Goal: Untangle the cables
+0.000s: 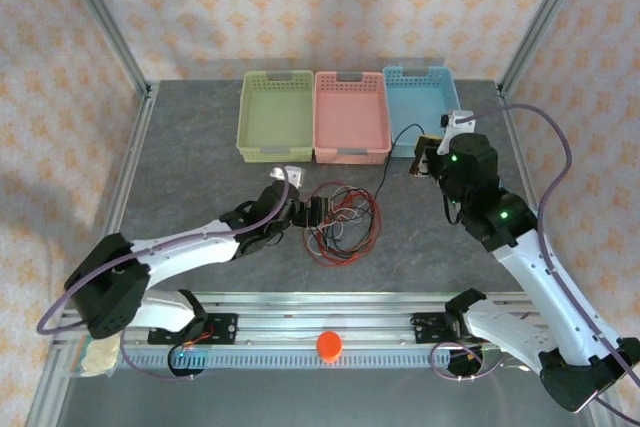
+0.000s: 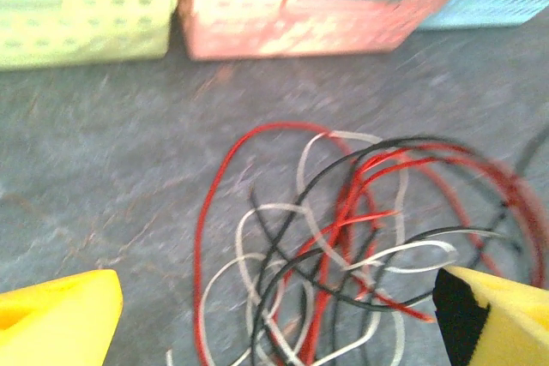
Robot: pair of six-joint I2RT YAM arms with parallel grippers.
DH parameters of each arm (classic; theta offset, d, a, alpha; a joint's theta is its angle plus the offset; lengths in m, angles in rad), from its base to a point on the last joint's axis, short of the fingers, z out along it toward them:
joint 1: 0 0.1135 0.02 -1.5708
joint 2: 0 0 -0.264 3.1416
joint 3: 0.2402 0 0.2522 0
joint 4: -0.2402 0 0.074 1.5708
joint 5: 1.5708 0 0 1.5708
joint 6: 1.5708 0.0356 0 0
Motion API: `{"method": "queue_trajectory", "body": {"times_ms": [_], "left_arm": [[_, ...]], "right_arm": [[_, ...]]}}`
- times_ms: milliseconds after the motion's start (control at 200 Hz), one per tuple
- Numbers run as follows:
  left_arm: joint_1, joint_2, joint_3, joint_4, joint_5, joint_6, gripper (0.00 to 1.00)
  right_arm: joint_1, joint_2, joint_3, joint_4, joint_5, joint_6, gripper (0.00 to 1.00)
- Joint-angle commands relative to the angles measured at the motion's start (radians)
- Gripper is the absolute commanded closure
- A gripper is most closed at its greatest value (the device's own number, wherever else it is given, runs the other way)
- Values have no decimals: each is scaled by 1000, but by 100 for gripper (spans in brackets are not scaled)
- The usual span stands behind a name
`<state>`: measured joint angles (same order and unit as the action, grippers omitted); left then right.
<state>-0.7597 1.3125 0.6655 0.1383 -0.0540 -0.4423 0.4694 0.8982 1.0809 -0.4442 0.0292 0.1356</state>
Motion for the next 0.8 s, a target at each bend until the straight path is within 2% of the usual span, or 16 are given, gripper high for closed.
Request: {"method": "queue_trajectory", "body": {"times_ms": [0, 175, 285, 531, 796], "left_arm": [[-7, -58, -3, 121, 83, 74, 5], [1, 1, 130, 196, 329, 102, 8], [1, 62, 182, 281, 412, 102, 9], [6, 245, 355, 339, 505, 128, 9], [8, 406, 518, 295, 486, 140, 9]], "right_arm": [[-2, -12, 65, 28, -59, -57, 100], [-2, 6, 118, 55, -128, -84, 100], [-2, 23, 153, 73, -156, -95, 100], [-1, 57, 253, 106, -148, -116, 100], [-2, 101, 379, 123, -102, -130, 100]]}}
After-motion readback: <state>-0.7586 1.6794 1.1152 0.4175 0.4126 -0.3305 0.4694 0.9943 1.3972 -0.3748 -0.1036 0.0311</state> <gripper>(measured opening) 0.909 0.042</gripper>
